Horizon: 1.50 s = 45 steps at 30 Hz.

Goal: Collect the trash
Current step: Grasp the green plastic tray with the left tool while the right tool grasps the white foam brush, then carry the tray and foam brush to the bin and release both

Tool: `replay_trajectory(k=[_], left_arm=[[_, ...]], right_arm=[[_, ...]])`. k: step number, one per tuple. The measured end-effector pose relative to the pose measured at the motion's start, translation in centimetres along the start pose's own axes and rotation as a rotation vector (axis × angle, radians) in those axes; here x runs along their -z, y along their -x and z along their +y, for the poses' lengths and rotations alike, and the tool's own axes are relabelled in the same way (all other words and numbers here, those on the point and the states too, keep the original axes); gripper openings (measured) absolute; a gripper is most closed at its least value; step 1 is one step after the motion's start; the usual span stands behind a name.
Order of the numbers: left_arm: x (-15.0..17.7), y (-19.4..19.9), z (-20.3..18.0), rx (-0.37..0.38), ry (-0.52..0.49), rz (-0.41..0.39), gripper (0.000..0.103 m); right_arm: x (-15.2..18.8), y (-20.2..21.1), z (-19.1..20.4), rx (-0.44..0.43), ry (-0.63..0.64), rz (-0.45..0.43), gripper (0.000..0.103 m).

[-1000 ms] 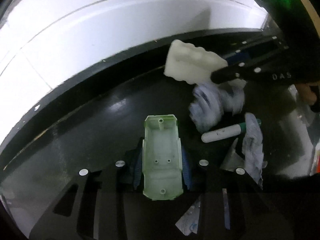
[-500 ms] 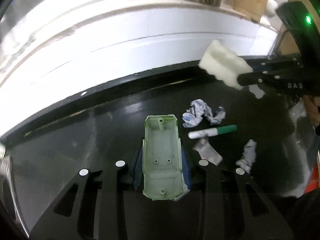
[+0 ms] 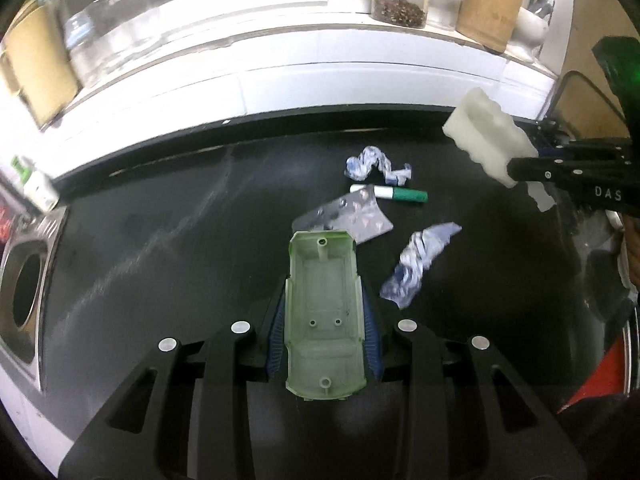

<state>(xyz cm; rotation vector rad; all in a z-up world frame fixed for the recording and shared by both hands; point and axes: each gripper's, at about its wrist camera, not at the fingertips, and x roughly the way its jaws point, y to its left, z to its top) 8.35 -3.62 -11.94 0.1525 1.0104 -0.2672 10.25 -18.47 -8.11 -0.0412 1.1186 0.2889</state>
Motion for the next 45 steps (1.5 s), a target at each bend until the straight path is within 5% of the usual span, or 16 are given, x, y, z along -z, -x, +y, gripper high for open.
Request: replay_trajectory(k=[10, 19, 27, 36, 45], left_arm=[[3.1, 3.5, 1.8, -0.053, 0.058, -0.015, 0.032], [6.9, 7.5, 7.5, -0.134, 0.186, -0.043, 0.032], [15.1, 13.1, 16.4, -0.309, 0.43, -0.056, 0.032], [30.2, 20.0, 26.2, -0.56, 0.736, -0.001, 0.032], [42.2, 21.0, 33.1, -0.598, 0.983, 0.014, 0.032]], right_arm=[[0.7, 1.8, 4.2, -0.028, 0.055, -0.014, 0.016], [-1.5, 0.9, 13.6, -0.123, 0.202, -0.01, 0.016], [-2.5, -1.1, 30.7, -0.321, 0.452, 0.016, 0.016], [0.8, -3.3, 51.9, -0.563, 0.716, 0.118, 0.016], [6.2, -8.7, 65.6, -0.638, 0.79, 0.292, 0.016]])
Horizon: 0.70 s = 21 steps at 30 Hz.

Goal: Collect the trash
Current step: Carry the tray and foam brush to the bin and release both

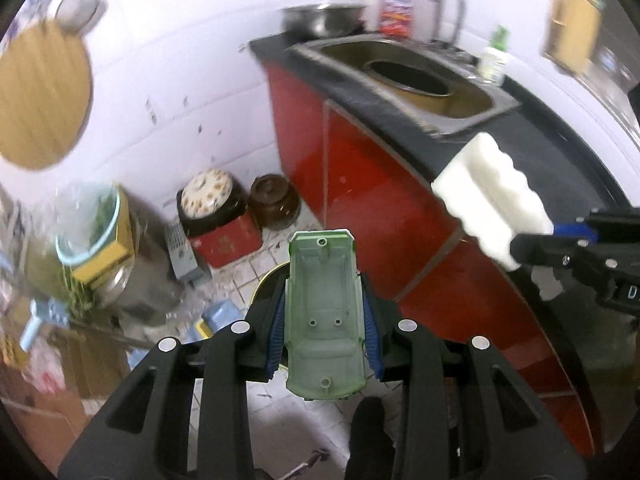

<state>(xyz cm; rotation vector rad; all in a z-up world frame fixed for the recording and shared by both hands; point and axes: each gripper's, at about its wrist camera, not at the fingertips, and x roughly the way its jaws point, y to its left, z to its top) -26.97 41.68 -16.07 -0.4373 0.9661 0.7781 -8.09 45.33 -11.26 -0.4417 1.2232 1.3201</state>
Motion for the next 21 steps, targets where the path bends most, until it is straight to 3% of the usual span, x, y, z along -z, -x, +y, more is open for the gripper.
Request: replay_trajectory(k=[11, 12, 13, 15, 16, 21], left_arm=[[0.9, -7.4, 3.9, 0.054, 0.084, 0.057, 0.033], [1.0, -7.7, 4.2, 0.054, 0.088, 0.058, 0.038], [0.9, -8.1, 4.4, 0.059, 0.095, 0.06, 0.055], [0.9, -8.6, 4.9, 0.039, 0.116, 0.046, 0.077], [0.9, -8.7, 5.0, 0.042, 0.123, 0.042, 0.077], [0.9, -9.0, 5.5, 0.035, 0.119, 0.056, 0.077]], right_arm=[[-3.1, -10.1, 1.7, -0.006, -0.016, 0.134, 0.016], [-3.3, -10.6, 1.6, -0.004, -0.015, 0.137, 0.016], [-3.6, -11.0, 1.6, -0.001, -0.013, 0.14, 0.028], [-4.3, -11.8, 1.7, 0.014, -0.01, 0.149, 0.06], [-4.6, -11.8, 1.7, 0.015, -0.011, 0.135, 0.072], [-5.0, -11.7, 1.4, 0.009, -0.007, 0.132, 0.072]])
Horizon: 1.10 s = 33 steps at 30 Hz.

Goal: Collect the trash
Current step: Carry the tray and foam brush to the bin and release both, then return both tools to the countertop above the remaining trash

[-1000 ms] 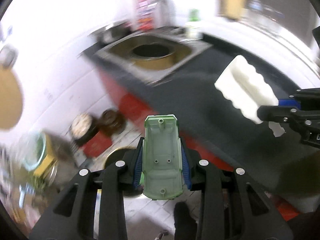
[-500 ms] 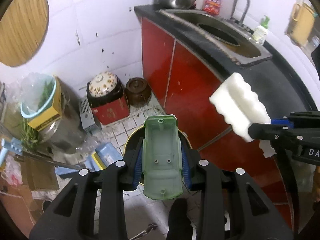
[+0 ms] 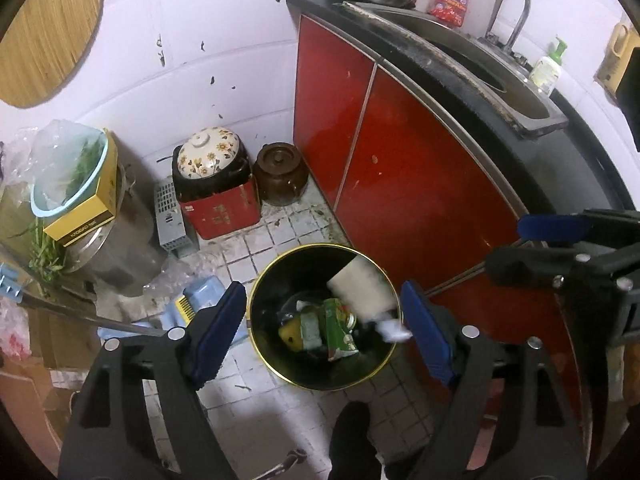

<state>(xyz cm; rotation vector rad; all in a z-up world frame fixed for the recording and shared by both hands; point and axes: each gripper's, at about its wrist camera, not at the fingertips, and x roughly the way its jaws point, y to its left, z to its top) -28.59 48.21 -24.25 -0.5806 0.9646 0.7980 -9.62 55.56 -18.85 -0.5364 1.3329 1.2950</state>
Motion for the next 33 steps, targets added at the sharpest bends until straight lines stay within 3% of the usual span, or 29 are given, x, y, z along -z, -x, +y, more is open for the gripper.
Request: replay_trajectory(k=[10, 14, 16, 22, 31, 33], left_arm=[[-0.3, 2.0, -2.1, -0.009, -0.07, -0.025, 0.077], [-1.2, 3.9, -5.7, 0.017, -0.15, -0.061, 0.079], [-1.5, 5.1, -8.6, 0.04, -0.211, -0.087, 0.086], [-0.4, 8.8, -21.4, 0.227, -0.455, -0.139, 0.087], [6.8, 14.8, -43.5, 0.578, -0.903, -0.18, 0.087], [8.4, 15.9, -46.8, 0.62, -0.962, -0.188, 0.087]], right_arm=[[1.6, 4.4, -2.7, 0.01, -0.044, -0.051, 0.072], [3.7, 9.3, -5.0, 0.038, -0.09, -0.118, 0.073], [5.1, 12.0, -6.5, 0.063, -0.118, -0.157, 0.078], [13.0, 22.8, -12.9, 0.211, -0.252, -0.304, 0.078], [32.0, 37.2, -23.4, 0.461, -0.58, -0.446, 0.078], [36.5, 39.6, -24.8, 0.507, -0.647, -0.464, 0.078]])
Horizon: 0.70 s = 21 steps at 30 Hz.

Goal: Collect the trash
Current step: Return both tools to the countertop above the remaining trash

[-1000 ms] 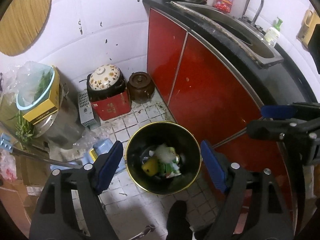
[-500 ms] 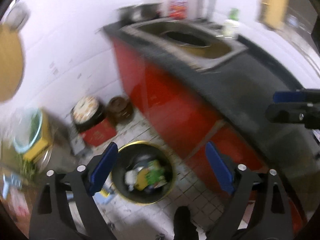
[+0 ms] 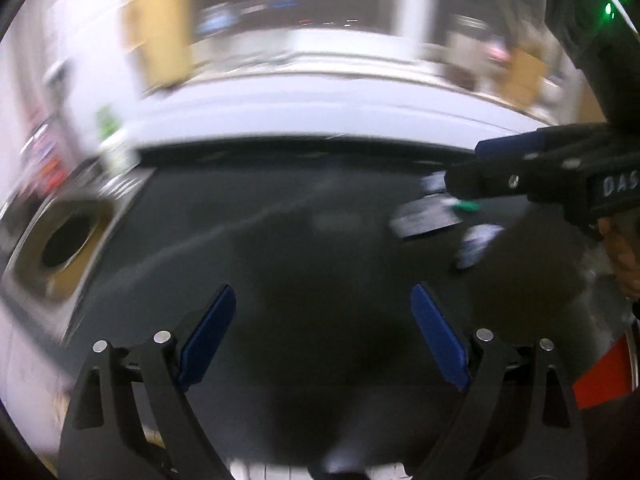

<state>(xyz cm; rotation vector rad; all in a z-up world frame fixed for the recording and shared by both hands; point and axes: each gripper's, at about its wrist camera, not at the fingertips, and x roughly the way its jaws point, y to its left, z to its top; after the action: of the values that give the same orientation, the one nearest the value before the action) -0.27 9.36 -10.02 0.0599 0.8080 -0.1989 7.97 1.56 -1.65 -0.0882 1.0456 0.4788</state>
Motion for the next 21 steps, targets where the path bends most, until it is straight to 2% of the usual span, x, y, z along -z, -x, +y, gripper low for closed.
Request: replay_trajectory(k=[4, 8, 13, 21], left_arm=[[-4.0, -2.5, -6.6, 0.078, -0.099, -0.02, 0.087], [-5.7, -3.9, -10.2, 0.12, -0.132, -0.023, 0.087], [-6.5, -4.8, -12.6, 0.134, -0.164, -0.012, 0.087], [-7.1, -7.0, -12.6, 0.14, -0.188, 0.025, 0.087]], right_arm=[[2.8, 3.7, -7.8, 0.08, -0.09, -0.024, 0.078], [5.3, 5.8, -12.1, 0.122, -0.149, -0.035, 0.078], [7.1, 6.7, -14.8, 0.134, -0.179, -0.03, 0.078], [6.9, 5.9, -16.3, 0.112, -0.18, -0.016, 0.078]])
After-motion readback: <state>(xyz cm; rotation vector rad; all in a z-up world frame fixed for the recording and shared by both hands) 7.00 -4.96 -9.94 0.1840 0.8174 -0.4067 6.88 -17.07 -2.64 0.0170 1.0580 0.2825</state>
